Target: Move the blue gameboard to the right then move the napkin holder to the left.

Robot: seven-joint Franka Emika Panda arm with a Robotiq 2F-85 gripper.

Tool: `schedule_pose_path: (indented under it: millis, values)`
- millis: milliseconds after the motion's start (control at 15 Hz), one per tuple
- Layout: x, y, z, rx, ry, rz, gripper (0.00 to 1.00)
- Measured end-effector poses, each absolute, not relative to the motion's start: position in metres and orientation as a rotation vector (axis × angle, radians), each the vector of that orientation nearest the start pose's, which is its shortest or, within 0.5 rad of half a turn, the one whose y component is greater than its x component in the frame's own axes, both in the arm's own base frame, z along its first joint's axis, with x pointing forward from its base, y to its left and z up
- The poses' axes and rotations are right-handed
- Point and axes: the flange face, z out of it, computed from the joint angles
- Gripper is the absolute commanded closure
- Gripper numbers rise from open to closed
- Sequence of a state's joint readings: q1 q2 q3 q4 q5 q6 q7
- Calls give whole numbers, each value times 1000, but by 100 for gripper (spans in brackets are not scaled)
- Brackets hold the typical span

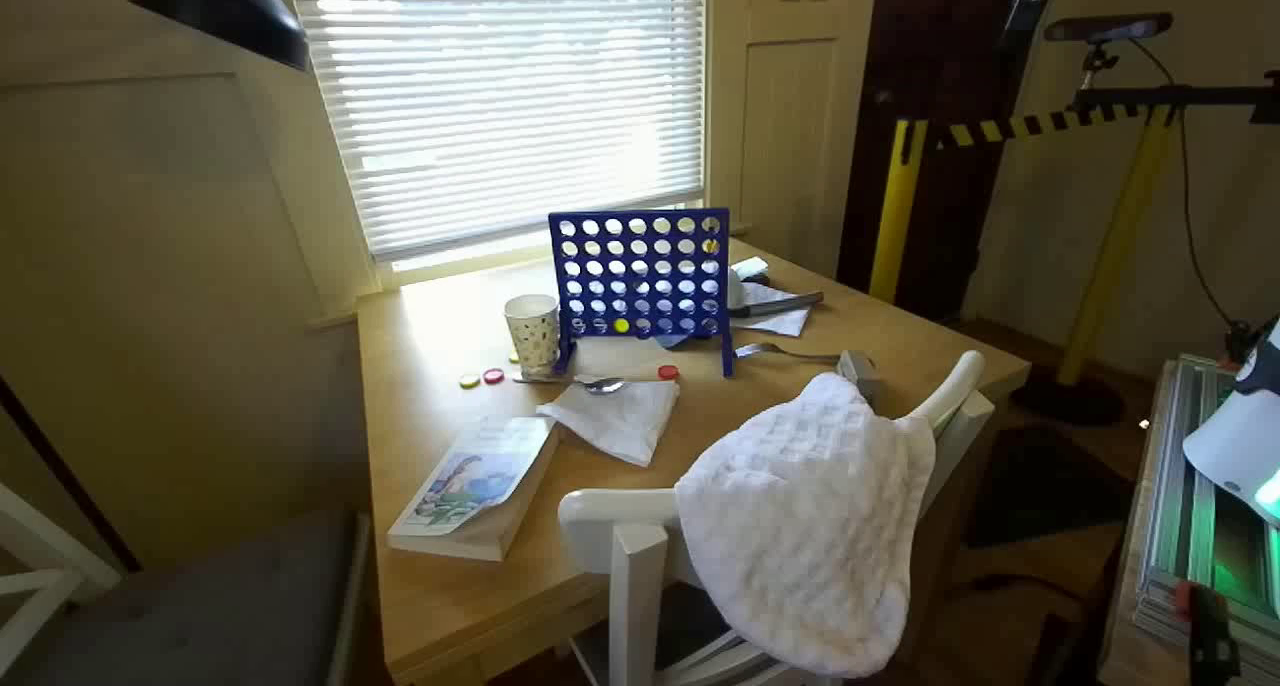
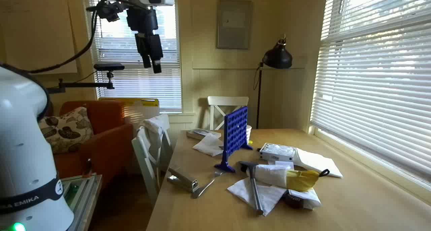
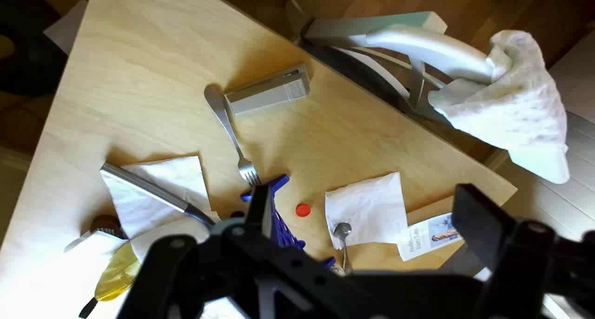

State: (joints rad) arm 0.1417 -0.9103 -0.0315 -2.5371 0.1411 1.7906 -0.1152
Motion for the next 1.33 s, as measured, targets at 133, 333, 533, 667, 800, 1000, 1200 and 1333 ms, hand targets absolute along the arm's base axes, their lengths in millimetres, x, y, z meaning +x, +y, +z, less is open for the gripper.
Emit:
schedule_pose_path:
  millis: [133,333,533,667,800,1000,1200,1333]
  values:
    - [290,42,563,-2949,-320,-242,0]
    - [290,42,563,-2950,-319,-242,0]
    - [294,32,562,-2955,-347,-253,0]
    - [307,9,560,-2967,-467,-254,0]
    - [329,-18,557,-2972,-614,-234,0]
    - [377,-34,555,-2948,-838,-212,0]
    - [434,-1,549,-2936,-1046,-222,0]
    - [472,33,543,-2948,-1122,-281,0]
